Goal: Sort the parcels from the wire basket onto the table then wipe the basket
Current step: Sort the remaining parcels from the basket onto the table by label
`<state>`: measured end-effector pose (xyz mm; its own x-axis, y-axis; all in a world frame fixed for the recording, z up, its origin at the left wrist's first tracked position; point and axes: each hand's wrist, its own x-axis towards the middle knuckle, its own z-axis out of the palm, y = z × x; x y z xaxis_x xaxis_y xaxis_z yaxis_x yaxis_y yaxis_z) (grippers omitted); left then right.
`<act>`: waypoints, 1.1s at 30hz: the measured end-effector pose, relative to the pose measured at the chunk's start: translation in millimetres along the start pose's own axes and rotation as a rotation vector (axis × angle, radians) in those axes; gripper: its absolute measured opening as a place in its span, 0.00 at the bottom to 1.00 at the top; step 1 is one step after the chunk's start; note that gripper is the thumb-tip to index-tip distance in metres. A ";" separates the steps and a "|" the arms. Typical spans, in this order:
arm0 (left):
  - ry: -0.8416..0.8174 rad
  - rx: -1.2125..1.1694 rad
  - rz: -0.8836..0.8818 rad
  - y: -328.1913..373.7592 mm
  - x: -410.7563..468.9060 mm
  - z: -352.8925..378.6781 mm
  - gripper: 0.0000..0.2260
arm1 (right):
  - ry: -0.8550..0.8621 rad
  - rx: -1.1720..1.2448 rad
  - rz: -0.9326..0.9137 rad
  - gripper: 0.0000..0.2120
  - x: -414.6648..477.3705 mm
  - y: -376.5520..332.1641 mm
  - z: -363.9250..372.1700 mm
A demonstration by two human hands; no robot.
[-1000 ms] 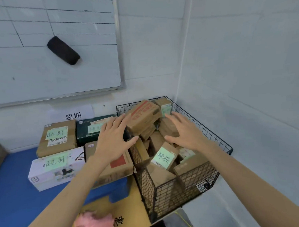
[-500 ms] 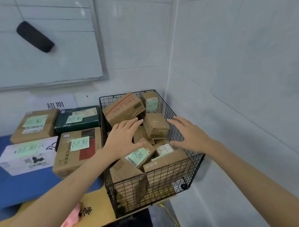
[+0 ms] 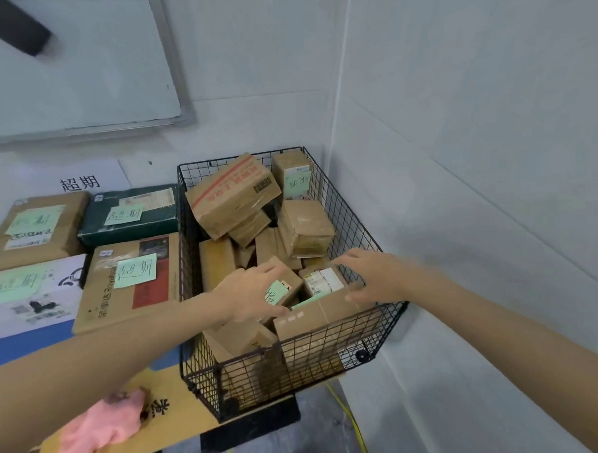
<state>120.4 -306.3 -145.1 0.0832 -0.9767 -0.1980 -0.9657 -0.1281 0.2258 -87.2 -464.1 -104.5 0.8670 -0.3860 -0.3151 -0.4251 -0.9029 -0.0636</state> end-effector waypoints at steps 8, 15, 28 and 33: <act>-0.191 -0.162 -0.034 -10.1 19.7 24.3 0.33 | -0.161 -0.127 -0.007 0.34 21.5 3.6 20.8; -0.296 -0.244 -0.070 -14.0 25.1 43.7 0.30 | -0.212 -0.130 0.040 0.33 30.1 10.0 28.5; -0.349 -0.432 -0.138 -7.0 32.8 55.2 0.24 | -0.260 0.141 0.108 0.30 41.9 12.1 35.6; -0.338 -0.496 -0.194 -5.8 32.7 55.9 0.20 | -0.250 0.191 0.141 0.29 43.5 10.7 35.5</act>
<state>115.0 -327.8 -206.2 0.0843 -0.8296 -0.5519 -0.7051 -0.4410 0.5553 -63.3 -483.8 -152.5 0.7158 -0.4246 -0.5544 -0.5974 -0.7834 -0.1714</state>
